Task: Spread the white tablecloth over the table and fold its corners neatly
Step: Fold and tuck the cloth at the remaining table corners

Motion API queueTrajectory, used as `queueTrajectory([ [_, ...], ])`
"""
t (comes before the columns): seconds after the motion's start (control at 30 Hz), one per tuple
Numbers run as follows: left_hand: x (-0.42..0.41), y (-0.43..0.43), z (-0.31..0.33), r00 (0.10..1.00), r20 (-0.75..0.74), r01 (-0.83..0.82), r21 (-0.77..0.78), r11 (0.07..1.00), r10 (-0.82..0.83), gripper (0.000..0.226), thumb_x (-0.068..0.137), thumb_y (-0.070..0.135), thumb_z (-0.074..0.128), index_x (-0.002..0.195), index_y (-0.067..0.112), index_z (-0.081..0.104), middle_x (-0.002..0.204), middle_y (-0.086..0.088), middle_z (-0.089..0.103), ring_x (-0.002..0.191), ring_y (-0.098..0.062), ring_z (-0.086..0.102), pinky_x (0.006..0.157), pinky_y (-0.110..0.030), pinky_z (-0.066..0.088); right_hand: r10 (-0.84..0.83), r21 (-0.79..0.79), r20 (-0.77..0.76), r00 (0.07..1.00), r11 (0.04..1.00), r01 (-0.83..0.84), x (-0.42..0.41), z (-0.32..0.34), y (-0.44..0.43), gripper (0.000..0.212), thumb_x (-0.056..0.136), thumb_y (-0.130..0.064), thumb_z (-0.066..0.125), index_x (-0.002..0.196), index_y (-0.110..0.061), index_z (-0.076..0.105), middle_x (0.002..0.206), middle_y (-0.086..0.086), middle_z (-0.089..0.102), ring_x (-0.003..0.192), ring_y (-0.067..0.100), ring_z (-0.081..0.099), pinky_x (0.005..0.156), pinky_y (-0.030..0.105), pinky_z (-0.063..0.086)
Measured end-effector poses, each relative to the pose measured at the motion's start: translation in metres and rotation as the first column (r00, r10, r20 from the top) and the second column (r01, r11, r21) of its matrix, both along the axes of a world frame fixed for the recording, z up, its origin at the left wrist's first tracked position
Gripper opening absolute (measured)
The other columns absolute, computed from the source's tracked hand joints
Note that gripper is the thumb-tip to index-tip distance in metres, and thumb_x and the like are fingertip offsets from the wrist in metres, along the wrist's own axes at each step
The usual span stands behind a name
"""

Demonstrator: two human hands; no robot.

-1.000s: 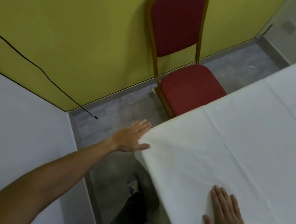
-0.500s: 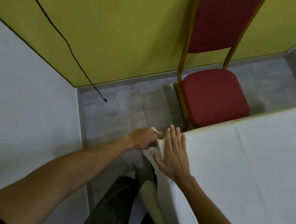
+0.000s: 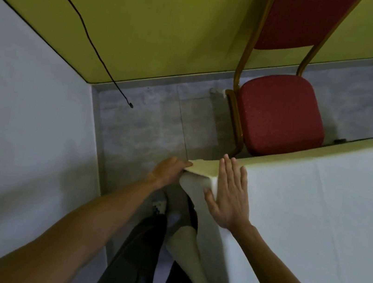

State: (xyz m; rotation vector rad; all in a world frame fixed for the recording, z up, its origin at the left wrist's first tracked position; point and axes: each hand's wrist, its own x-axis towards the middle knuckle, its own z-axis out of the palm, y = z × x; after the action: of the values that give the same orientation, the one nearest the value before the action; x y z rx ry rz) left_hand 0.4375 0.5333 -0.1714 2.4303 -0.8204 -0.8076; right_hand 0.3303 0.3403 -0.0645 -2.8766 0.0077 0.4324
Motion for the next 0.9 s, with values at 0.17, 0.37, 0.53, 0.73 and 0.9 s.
queueTrajectory([
  [0.17, 0.032, 0.022, 0.004, 0.992, 0.125, 0.038, -0.035, 0.999, -0.034, 0.038, 0.093, 0.001, 0.053, 0.127, 0.012, 0.065, 0.101, -0.015, 0.073, 0.087, -0.029, 0.07, 0.071, -0.035, 0.055, -0.01, 0.037, 0.032, 0.999, 0.999, 0.009, 0.001, 0.001, 0.0, 0.078, 0.099, -0.055, 0.024, 0.159, -0.005, 0.013, 0.168, 0.011, 0.006, 0.156, 0.026, 0.004, 0.124, 0.055, 0.011],
  [0.37, 0.065, 0.024, 0.011, 0.953, 0.285, 0.128, -0.067, 0.989, -0.104, 0.033, 0.084, -0.003, 0.063, 0.115, 0.007, 0.072, 0.114, -0.019, 0.071, 0.101, -0.035, 0.07, 0.085, -0.046, 0.058, -0.011, 0.049, 0.049, 0.999, 0.999, 0.008, 0.0, 0.0, -0.001, 0.079, 0.099, -0.055, 0.025, 0.159, -0.005, 0.014, 0.168, 0.01, 0.007, 0.156, 0.026, 0.004, 0.125, 0.054, 0.009],
  [0.53, 0.09, 0.038, 0.017, 0.926, 0.371, 0.106, -0.06, 0.993, -0.076, 0.041, 0.072, -0.015, 0.072, 0.109, 0.003, 0.073, 0.106, -0.019, 0.073, 0.096, -0.036, 0.071, 0.084, -0.047, 0.058, -0.017, 0.062, 0.054, 0.998, 0.998, 0.014, 0.0, -0.001, -0.001, 0.079, 0.099, -0.056, 0.026, 0.159, -0.007, 0.013, 0.168, 0.009, 0.008, 0.156, 0.025, 0.004, 0.125, 0.054, 0.008],
  [0.73, 0.071, 0.053, 0.01, 0.929, 0.365, 0.09, -0.041, 0.995, -0.069, 0.042, 0.075, -0.014, 0.071, 0.115, 0.001, 0.069, 0.112, -0.021, 0.071, 0.099, -0.035, 0.071, 0.081, -0.05, 0.059, -0.01, 0.056, 0.055, 0.998, 0.998, 0.007, -0.001, 0.0, -0.002, 0.079, 0.098, -0.053, 0.033, 0.159, -0.006, 0.015, 0.168, 0.009, 0.01, 0.156, 0.024, 0.004, 0.125, 0.054, 0.009],
  [0.9, 0.015, 0.047, -0.018, 0.97, 0.243, -0.001, -0.028, 1.0, 0.008, 0.049, 0.082, -0.014, 0.063, 0.129, -0.002, 0.059, 0.127, -0.024, 0.063, 0.111, -0.037, 0.066, 0.091, -0.049, 0.055, -0.018, 0.066, 0.057, 0.998, 0.998, 0.014, 0.0, -0.001, -0.002, 0.077, 0.097, -0.052, 0.034, 0.159, -0.01, 0.017, 0.168, 0.007, 0.011, 0.156, 0.023, 0.004, 0.125, 0.053, 0.008],
])
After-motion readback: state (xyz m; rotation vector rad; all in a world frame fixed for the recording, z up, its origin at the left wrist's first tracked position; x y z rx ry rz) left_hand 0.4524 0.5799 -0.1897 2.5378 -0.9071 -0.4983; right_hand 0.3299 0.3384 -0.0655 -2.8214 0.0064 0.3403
